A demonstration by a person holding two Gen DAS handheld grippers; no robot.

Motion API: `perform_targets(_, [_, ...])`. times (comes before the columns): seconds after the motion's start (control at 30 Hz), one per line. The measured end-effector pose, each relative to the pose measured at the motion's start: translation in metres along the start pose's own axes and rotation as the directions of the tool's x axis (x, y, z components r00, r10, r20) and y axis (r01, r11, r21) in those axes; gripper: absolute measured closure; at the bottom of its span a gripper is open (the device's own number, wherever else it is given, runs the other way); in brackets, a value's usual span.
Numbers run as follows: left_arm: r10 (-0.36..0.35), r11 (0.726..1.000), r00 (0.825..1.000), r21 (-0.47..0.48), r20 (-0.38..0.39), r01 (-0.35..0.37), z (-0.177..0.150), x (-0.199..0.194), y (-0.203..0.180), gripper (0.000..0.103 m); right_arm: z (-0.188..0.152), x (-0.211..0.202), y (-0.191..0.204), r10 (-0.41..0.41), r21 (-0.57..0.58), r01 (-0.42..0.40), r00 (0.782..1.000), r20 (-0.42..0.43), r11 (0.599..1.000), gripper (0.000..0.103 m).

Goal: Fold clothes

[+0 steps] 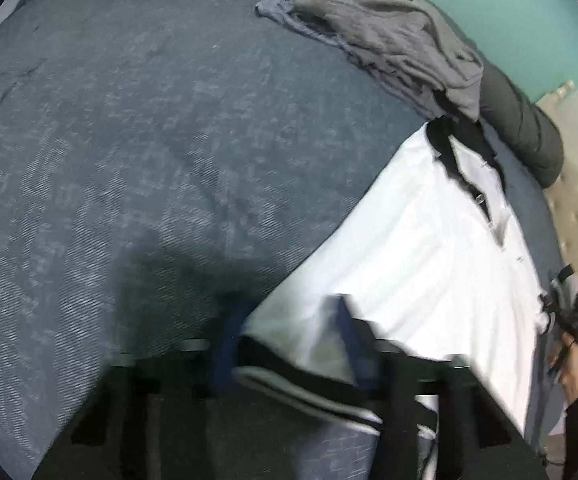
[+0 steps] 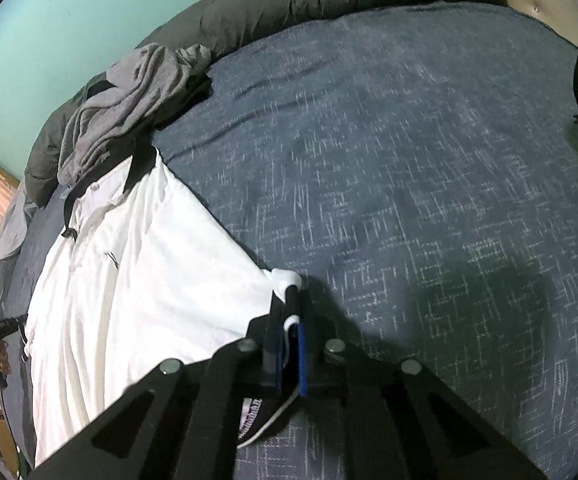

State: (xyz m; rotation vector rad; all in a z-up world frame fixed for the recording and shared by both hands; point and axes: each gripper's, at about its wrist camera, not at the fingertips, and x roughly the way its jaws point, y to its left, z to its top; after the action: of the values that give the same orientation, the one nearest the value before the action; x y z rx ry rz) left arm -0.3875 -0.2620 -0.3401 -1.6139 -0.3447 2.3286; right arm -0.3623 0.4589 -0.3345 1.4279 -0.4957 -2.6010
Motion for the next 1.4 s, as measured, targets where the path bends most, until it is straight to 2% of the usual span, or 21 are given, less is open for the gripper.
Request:
perform_targets(0.03, [0.002,1.0,1.0,-0.003,-0.002,-0.002,-0.001,0.0,0.003,0.093,0.002,-0.002,0.0,-0.002,0.002,0.001,1.0,0.014,1.0,0.099])
perform_targets(0.13, [-0.002,1.0,1.0,0.008,0.0,0.002,0.001,-0.004,0.006,0.097,0.012,-0.011,-0.006,0.0,0.035,-0.002,0.998,0.059,0.999,0.099])
perform_targets(0.27, [0.013,1.0,0.999,0.009,0.029,-0.013,0.004,-0.017,0.01,0.098,0.024,-0.022,-0.022,-0.021,0.089,0.012,0.995,0.094,0.996,0.099])
perform_targets(0.43, [0.033,0.997,0.997,-0.069,0.072,-0.028,0.019,-0.027,0.036,0.098,0.037,-0.018,-0.047,-0.07,0.165,0.053,0.993,0.093,0.985,0.099])
perform_targets(0.63, [0.045,0.992,0.997,-0.123,0.063,-0.037,0.034,-0.018,0.051,0.098,0.042,0.002,-0.054,-0.102,0.176,0.094,0.994,0.042,0.98,0.099])
perform_targets(0.8, [0.061,0.985,0.995,-0.166,0.077,-0.047,0.043,-0.017,0.068,0.098,0.046,0.006,-0.059,-0.12,0.191,0.109,0.992,0.046,0.975,0.099])
perform_targets(0.97, [0.103,0.985,0.992,-0.149,0.067,-0.092,0.052,-0.008,0.065,0.098,0.051,0.011,-0.054,-0.148,0.167,0.139,0.988,0.039,0.976,0.099])
perform_targets(1.07, [0.104,0.984,0.992,-0.151,0.069,-0.092,0.051,-0.005,0.061,0.098,0.046,0.011,-0.053,-0.126,0.159,0.117,0.991,0.047,0.98,0.098])
perform_targets(1.13, [0.102,0.984,0.992,-0.152,0.072,-0.09,0.05,-0.004,0.059,0.095,0.044,0.008,-0.052,-0.109,0.17,0.099,0.993,0.049,0.98,0.094])
perform_targets(1.17, [0.092,0.985,0.993,-0.156,0.075,-0.08,0.049,-0.006,0.06,0.094,0.042,0.004,-0.05,-0.119,0.168,0.109,0.992,0.051,0.98,0.082])
perform_targets(1.2, [0.082,0.985,0.994,-0.16,0.077,-0.069,0.047,-0.01,0.06,0.092,0.039,-0.002,-0.046,-0.133,0.164,0.121,0.989,0.061,0.979,0.059])
perform_targets(1.23, [0.079,0.984,0.994,-0.164,0.08,-0.065,0.046,-0.014,0.059,0.081,0.036,-0.008,-0.044,-0.122,0.166,0.108,0.99,0.072,0.98,0.054])
perform_targets(1.3, [0.084,0.984,0.991,-0.162,0.1,-0.067,0.039,-0.027,0.058,0.066,0.027,-0.021,-0.041,-0.099,0.166,0.082,0.991,0.093,0.983,0.053])
perform_targets(1.4, [0.07,0.986,0.989,-0.159,0.129,-0.049,0.027,-0.047,0.054,0.062,0.008,-0.037,-0.033,-0.002,0.169,-0.014,0.995,0.096,0.985,0.053])
